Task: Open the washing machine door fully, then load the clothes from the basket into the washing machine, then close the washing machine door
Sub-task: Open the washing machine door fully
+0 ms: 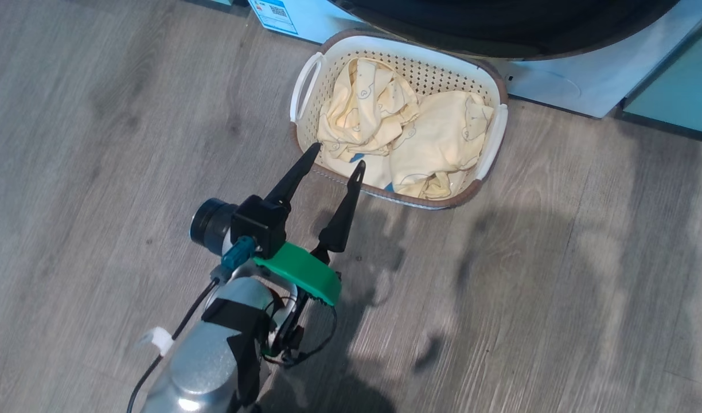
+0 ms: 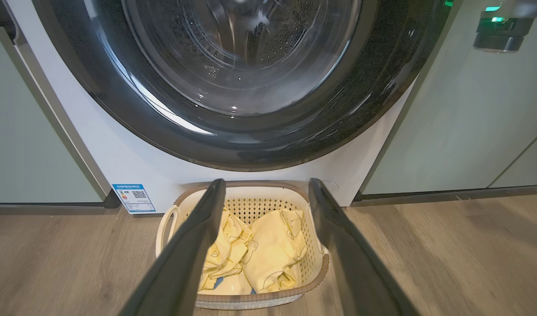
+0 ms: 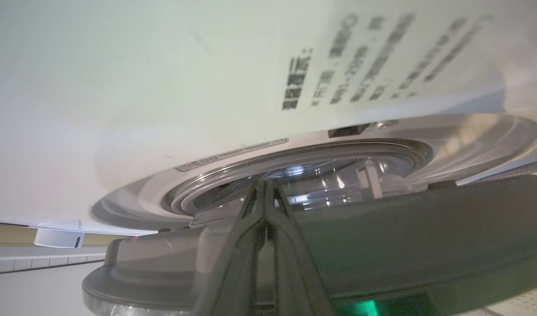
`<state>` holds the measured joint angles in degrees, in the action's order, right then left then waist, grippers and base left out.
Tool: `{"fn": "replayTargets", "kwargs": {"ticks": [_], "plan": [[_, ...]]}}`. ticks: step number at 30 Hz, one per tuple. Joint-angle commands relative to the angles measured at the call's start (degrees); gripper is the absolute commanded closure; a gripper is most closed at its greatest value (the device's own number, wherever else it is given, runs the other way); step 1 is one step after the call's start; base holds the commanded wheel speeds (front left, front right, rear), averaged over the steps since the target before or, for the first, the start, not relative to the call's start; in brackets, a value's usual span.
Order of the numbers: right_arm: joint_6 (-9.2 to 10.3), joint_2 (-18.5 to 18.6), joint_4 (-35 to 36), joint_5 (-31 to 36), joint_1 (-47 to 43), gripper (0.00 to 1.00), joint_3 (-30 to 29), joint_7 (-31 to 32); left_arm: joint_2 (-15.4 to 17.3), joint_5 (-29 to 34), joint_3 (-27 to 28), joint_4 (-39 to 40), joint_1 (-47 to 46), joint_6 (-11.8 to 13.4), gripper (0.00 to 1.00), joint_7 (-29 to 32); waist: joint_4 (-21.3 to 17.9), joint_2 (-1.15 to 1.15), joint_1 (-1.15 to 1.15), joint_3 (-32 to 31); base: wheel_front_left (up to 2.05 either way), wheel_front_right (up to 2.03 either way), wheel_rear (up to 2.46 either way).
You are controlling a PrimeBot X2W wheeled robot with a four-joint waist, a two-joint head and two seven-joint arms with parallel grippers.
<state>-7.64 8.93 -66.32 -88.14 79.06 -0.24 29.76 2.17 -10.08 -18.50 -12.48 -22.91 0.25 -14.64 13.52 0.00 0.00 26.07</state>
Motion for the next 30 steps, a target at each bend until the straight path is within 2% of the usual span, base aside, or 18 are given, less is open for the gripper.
{"fn": "replayTargets", "kwargs": {"ticks": [1, 19, 30], "plan": [[0.15, -1.0, 1.9, 0.2, 2.0, 1.0, 0.4, 1.2, 0.7, -0.2, 1.9, 1.5, -1.5, 0.6, 0.0, -0.4, -0.1, 0.0, 0.0, 0.0, 0.0, 0.0, 0.0], [0.15, -1.9, 3.5, 0.0, -2.1, 1.0, 2.4, 10.3, 0.7, 0.1, 2.0, 0.7, -1.5, 0.6, 0.0, -0.4, -1.7, 0.0, 0.0, -1.2, 0.0, 0.0, 0.0], [0.15, -3.5, 8.9, -1.1, -7.8, 1.0, 3.6, 15.9, 0.7, 0.6, 2.6, -0.2, -1.0, 0.6, 0.0, -0.4, -3.0, 0.0, 0.0, -2.8, 0.0, 0.0, 0.0]]}}
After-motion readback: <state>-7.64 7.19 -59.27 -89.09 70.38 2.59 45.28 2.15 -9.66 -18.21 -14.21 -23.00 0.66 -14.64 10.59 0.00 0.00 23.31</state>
